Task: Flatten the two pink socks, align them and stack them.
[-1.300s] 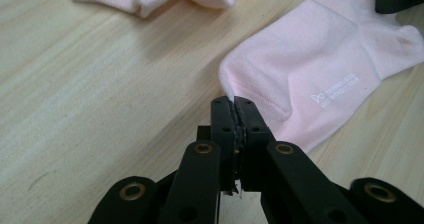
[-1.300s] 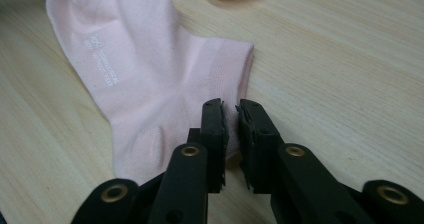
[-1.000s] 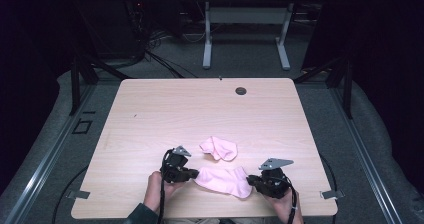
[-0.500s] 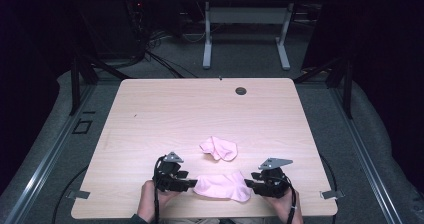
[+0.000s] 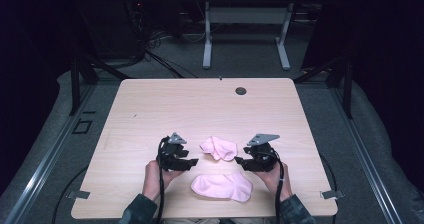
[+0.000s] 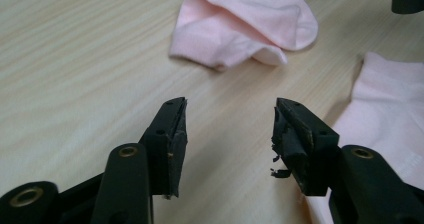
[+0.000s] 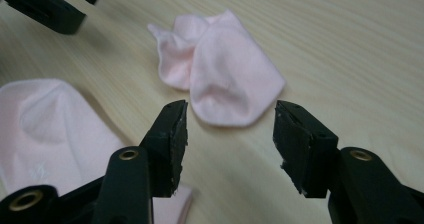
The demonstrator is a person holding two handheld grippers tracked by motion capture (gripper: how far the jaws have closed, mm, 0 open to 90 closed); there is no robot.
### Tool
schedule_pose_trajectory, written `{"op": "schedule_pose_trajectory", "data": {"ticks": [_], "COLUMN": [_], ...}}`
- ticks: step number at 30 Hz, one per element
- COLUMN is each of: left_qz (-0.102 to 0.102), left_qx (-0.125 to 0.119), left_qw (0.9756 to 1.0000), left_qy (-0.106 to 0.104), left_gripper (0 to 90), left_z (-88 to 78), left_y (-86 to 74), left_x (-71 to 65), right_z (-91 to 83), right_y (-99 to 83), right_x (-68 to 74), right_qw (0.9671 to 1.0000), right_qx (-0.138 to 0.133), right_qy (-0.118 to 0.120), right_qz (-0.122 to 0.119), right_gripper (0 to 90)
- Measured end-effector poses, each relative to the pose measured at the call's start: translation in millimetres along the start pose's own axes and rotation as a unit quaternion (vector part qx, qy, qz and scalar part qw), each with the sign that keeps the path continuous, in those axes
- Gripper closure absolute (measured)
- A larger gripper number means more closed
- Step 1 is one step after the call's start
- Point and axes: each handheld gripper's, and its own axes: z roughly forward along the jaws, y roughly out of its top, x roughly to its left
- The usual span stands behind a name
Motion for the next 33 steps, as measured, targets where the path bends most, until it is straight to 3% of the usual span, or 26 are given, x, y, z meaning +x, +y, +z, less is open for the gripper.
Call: {"op": "schedule_pose_trajectory", "data": {"ticks": [1, 3, 4, 6, 7, 10, 13, 16, 21, 24, 32, 33], "left_qz": [0.013, 0.016, 0.029, 0.029, 0.033, 0.046, 0.070, 0.075, 0.068, 0.063, 0.068, 0.072], "left_qx": [0.010, 0.017, 0.027, 0.030, 0.034, 0.047, 0.058, 0.058, 0.049, 0.041, 0.012, 0.011], "left_qw": [0.9998, 0.9997, 0.9992, 0.9991, 0.9989, 0.9978, 0.9959, 0.9954, 0.9963, 0.9970, 0.9974, 0.9971], "left_qy": [-0.011, -0.005, -0.005, -0.002, -0.004, 0.000, 0.001, -0.008, -0.017, -0.018, -0.021, -0.024], "left_gripper": [51.1, 51.4, 55.4, 58.3, 58.7, 60.2, 63.2, 68.9, 83.1, 86.2, 86.8, 86.7], "left_z": [8.6, 12.7, 20.0, 23.3, 26.7, 34.8, 40.5, 43.8, 49.9, 50.1, 29.6, 26.6], "left_y": [7.6, 11.3, 17.0, 19.2, 20.7, 23.3, 26.3, 27.6, 26.9, 26.3, 22.1, 21.6], "left_x": [0.5, -0.4, -1.8, -1.8, -2.4, -5.2, -8.8, -9.0, -6.8, -6.7, -4.7, -5.0], "right_z": [11.2, 17.0, 30.5, 37.0, 48.3, 55.8, 62.3, 63.3, 65.8, 64.8, 30.2, 16.9], "right_y": [9.4, 13.3, 19.4, 21.3, 23.3, 23.3, 21.6, 20.3, 17.5, 17.2, 14.9, 14.3], "right_x": [-1.1, -1.7, -4.1, -5.0, -6.6, -6.4, -5.9, -6.3, -5.2, -5.2, -15.6, -20.0], "right_qw": [1.0000, 0.9999, 0.9996, 0.9994, 0.9987, 0.9980, 0.9969, 0.9964, 0.9962, 0.9964, 0.9970, 0.9957], "right_qx": [0.003, 0.007, 0.020, 0.026, 0.042, 0.055, 0.069, 0.073, 0.075, 0.073, 0.021, 0.008], "right_qy": [0.005, 0.006, 0.014, 0.018, 0.023, 0.023, 0.032, 0.035, 0.036, 0.037, 0.067, 0.073], "right_qz": [-0.007, -0.010, -0.012, -0.013, -0.016, -0.017, -0.022, -0.024, -0.026, -0.023, 0.034, 0.057], "right_gripper": [47.5, 47.7, 48.8, 49.2, 51.5, 55.0, 64.9, 70.6, 79.5, 82.3, 83.0, 82.9]}}
